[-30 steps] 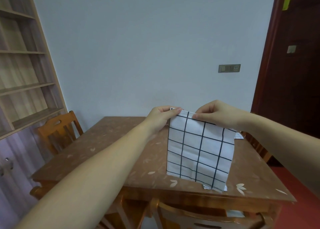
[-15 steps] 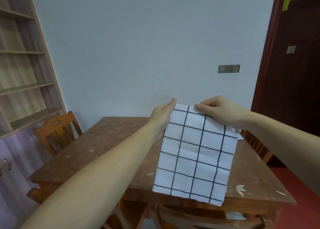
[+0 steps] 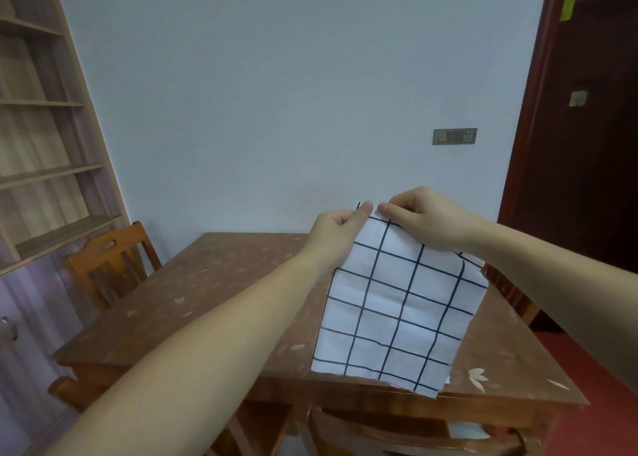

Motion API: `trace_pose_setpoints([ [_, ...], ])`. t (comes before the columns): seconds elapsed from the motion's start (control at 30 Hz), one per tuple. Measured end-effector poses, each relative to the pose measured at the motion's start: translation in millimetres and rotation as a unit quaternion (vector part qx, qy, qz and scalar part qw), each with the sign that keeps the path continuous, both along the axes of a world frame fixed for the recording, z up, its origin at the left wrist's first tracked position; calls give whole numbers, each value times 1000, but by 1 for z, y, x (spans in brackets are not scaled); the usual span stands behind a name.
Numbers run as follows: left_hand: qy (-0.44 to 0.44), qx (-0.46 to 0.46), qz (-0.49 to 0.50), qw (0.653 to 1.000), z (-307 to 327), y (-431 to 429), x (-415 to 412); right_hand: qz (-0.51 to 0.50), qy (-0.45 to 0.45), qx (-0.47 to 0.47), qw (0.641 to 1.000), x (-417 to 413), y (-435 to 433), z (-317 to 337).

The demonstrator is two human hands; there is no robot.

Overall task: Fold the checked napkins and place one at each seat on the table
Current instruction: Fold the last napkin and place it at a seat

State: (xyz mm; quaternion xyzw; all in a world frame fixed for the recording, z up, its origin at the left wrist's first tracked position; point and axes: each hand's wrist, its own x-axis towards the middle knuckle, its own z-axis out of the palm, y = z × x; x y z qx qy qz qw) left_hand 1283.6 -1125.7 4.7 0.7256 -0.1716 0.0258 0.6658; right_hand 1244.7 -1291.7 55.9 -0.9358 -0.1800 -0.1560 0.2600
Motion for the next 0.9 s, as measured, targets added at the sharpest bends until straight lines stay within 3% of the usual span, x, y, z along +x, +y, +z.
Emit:
trace_pose_setpoints([
  [0.23, -10, 13, 15, 1000, -7, 11, -1, -45, 5, 53, 998, 0, -14, 5],
  [0.4, -14, 73, -58, 996, -12, 17, -3, -66, 25, 96, 993, 7, -26, 4],
  [0.57, 9, 52, -35, 998, -18, 18, 1, -85, 32, 112, 990, 11, -37, -2],
  [0.8, 61, 155, -145, 975, -17, 25, -7, -96, 46, 131, 986, 12, -44, -7],
  [0.9, 78, 148, -170, 971, -15, 31, -7, -94, 58, 127, 986, 13, -47, -8],
])
